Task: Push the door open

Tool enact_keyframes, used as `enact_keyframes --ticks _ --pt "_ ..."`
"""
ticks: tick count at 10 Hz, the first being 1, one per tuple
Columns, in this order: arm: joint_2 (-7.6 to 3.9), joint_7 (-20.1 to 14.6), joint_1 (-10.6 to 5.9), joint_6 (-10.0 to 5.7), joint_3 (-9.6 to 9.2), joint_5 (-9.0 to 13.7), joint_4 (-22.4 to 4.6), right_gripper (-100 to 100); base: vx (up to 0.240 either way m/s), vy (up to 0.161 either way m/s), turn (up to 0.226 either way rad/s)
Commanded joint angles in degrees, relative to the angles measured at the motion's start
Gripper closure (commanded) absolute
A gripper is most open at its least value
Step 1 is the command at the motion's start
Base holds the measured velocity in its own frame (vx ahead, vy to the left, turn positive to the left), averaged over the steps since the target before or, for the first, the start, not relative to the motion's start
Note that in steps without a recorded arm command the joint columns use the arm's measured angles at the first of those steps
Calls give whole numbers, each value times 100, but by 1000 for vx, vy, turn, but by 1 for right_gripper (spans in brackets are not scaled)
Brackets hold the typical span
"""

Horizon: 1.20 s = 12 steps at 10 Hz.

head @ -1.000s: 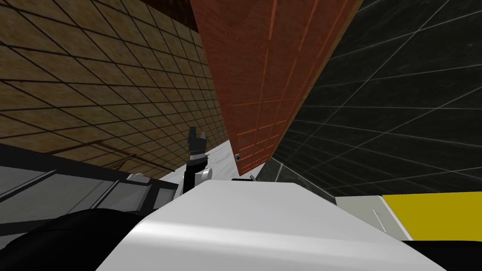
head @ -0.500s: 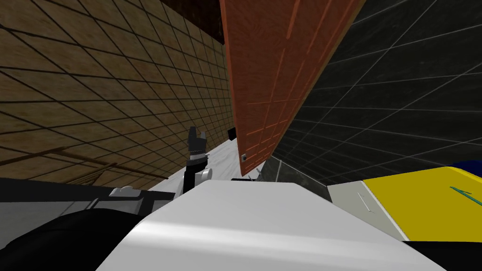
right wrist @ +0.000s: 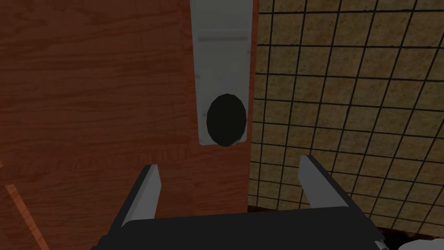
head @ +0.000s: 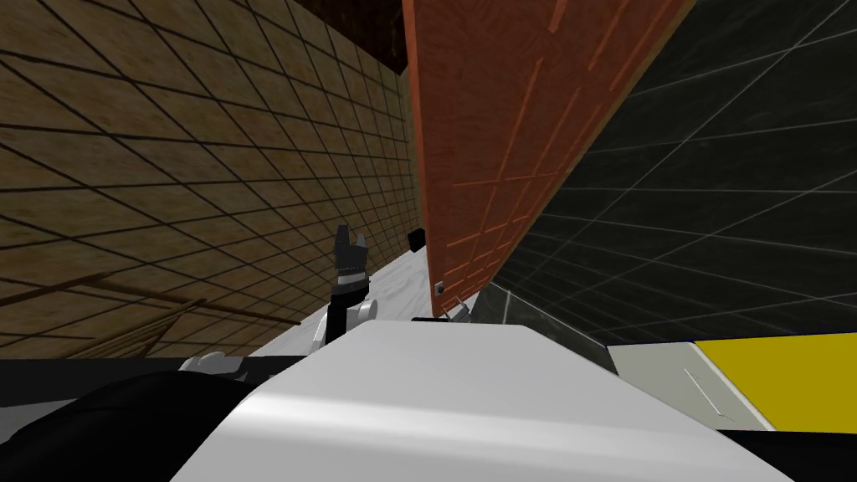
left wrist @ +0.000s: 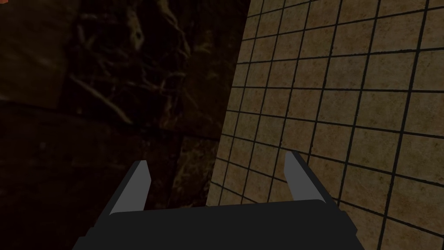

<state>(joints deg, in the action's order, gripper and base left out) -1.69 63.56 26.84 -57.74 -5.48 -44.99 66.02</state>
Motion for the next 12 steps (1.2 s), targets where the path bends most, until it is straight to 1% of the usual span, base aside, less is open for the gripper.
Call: enact_keyframes --ticks 1,2,3,4,9,10,11,12 --pt "80 -20 -63 95 3 3 13 -100 203 115 46" --pt "149 -30 -90 139 3 2 24 -100 162 110 36" --pt "113 -9 -74 92 5 4 -1 -100 67 52 1" --pt "113 -9 -74 92 5 4 -1 100 -5 -5 -5" --pt "113 -9 -74 92 5 4 -1 100 -15 -12 1" --pt "-45 60 -57 97 139 135 -25 -100 -48 71 -194" --pt "-13 91 -50 99 200 194 -35 -100 -78 126 -234" --pt "134 135 -39 101 285 278 -50 -100 -94 168 -210"
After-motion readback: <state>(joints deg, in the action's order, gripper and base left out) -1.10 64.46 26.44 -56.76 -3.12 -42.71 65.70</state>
